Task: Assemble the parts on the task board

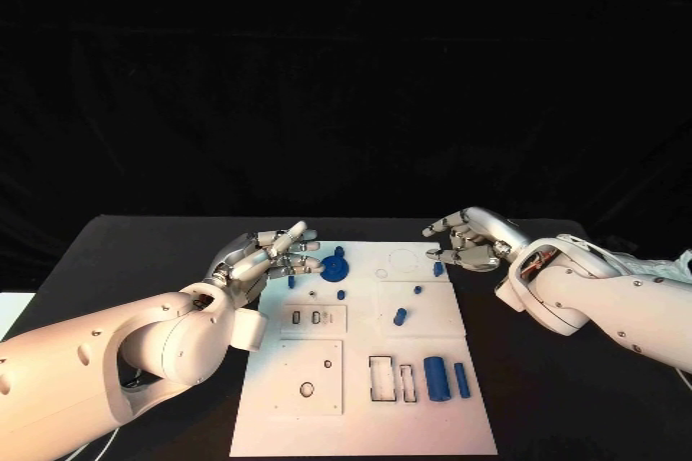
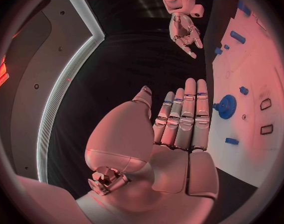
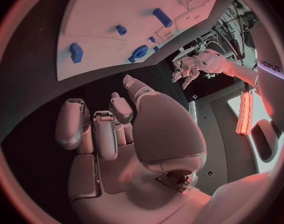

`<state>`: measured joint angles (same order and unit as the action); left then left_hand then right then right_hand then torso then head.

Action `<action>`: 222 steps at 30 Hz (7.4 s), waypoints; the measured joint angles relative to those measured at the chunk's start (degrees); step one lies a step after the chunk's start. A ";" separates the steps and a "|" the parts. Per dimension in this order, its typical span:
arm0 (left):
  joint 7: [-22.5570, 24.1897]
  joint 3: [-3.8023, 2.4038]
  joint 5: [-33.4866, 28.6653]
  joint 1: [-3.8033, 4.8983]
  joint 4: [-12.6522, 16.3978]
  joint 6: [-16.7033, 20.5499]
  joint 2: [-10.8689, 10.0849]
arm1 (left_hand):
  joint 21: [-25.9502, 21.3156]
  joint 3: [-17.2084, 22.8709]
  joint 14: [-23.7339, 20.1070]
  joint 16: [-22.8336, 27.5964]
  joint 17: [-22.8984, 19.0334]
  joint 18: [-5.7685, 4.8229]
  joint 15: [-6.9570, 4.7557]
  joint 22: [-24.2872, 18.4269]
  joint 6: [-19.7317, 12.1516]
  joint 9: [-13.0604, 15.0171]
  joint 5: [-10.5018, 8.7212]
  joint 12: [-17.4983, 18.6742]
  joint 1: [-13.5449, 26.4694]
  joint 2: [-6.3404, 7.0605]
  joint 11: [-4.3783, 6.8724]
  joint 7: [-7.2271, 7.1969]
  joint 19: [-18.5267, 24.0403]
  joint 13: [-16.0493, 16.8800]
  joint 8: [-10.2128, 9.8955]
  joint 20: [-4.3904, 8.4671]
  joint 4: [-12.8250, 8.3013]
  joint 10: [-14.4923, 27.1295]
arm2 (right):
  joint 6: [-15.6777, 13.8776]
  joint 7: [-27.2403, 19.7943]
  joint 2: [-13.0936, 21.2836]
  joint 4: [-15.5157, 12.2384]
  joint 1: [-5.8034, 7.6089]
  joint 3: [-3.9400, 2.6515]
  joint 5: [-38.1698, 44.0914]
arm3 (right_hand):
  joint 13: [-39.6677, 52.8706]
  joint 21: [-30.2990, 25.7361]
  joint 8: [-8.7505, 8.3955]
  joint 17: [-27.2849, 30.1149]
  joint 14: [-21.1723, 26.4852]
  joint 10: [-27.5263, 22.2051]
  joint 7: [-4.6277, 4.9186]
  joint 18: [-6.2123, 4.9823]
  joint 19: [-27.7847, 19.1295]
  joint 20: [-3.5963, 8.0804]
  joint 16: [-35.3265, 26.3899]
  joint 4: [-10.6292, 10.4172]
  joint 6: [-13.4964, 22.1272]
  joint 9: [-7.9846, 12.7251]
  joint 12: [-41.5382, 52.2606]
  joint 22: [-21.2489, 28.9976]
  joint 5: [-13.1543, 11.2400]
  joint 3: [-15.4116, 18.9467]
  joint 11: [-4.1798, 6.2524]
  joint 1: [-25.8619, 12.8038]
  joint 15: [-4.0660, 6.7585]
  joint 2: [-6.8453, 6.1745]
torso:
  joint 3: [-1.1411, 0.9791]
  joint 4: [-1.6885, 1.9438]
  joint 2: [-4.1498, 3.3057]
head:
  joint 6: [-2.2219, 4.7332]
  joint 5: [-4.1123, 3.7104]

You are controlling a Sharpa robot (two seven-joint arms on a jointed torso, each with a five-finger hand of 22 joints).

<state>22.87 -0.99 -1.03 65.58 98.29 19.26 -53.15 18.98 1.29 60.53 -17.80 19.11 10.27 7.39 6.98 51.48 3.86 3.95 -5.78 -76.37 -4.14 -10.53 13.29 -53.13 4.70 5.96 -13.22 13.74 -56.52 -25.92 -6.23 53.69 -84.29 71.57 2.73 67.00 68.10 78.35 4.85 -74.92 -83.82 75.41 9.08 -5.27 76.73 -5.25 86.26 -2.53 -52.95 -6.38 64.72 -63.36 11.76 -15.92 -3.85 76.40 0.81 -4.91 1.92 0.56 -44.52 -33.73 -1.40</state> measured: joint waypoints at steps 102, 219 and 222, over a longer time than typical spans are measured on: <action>-0.14 0.09 -0.16 -0.30 -0.47 -0.26 0.12 | 0.00 -0.16 0.00 0.00 0.21 0.00 0.00 -0.05 0.00 0.00 0.00 0.00 0.00 0.00 0.00 0.00 0.00 0.00 0.00 0.00 -0.17 0.00 | 4.22 -2.03 -5.92 13.22 -5.03 0.08 -3.88 | -1.03 -0.24 0.61 0.00 -0.20 -0.11 -0.29 0.00 0.01 0.01 0.22 0.55 -2.10 -1.16 -1.39 0.28 -1.14 0.90 0.29 -0.62 -0.19 0.15 | -0.58 -0.20 -0.02 | -1.63 0.38; -0.02 0.11 -0.19 -0.29 -4.96 -3.24 0.98 | -6.55 -2.37 -3.57 10.94 -6.08 0.00 1.52 -2.75 0.00 0.00 0.00 1.59 -2.04 -0.38 -0.51 0.00 6.34 -0.69 -0.88 -2.24 -3.01 0.52 | 5.69 24.71 -22.44 -2.97 -5.65 1.37 19.74 | -0.09 -0.44 4.65 0.01 -0.10 0.61 -2.32 0.00 0.40 1.44 0.44 2.21 -5.77 -4.25 -0.90 -0.16 -3.81 -3.45 2.02 -1.68 1.35 3.61 | -0.48 0.05 0.26 | -4.16 2.85; -0.02 0.11 -0.19 -0.29 -4.95 -3.24 0.98 | -6.55 -2.37 -3.57 10.94 -6.08 0.00 1.52 -2.75 0.00 0.00 0.00 1.59 -2.04 -0.38 -0.51 0.00 6.34 -0.69 -0.88 -2.24 -3.01 0.52 | 5.57 24.71 -22.43 -2.98 -5.72 1.36 19.80 | -0.09 -0.44 4.64 0.01 -0.10 0.62 -2.31 0.00 0.40 1.44 0.44 2.21 -5.75 -4.25 -0.90 -0.13 -3.81 -3.45 2.02 -1.68 1.35 3.61 | -0.48 0.06 0.27 | -4.18 2.85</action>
<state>22.85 -0.88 -1.22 65.30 93.34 16.01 -52.16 12.43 -1.09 56.97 -6.86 13.02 10.27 8.91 4.23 51.48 3.86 3.95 -4.19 -78.41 -4.52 -11.04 13.29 -46.79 4.01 5.08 -15.46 10.73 -56.00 -20.35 18.48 31.26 -87.27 65.85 4.09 86.80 68.01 77.91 9.49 -74.91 -83.92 76.02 6.77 -5.28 77.13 -3.81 86.70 -0.32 -58.70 -10.64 63.82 -63.48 7.95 -19.37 -1.83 74.72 2.17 -1.31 1.44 0.62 -44.25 -37.91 1.46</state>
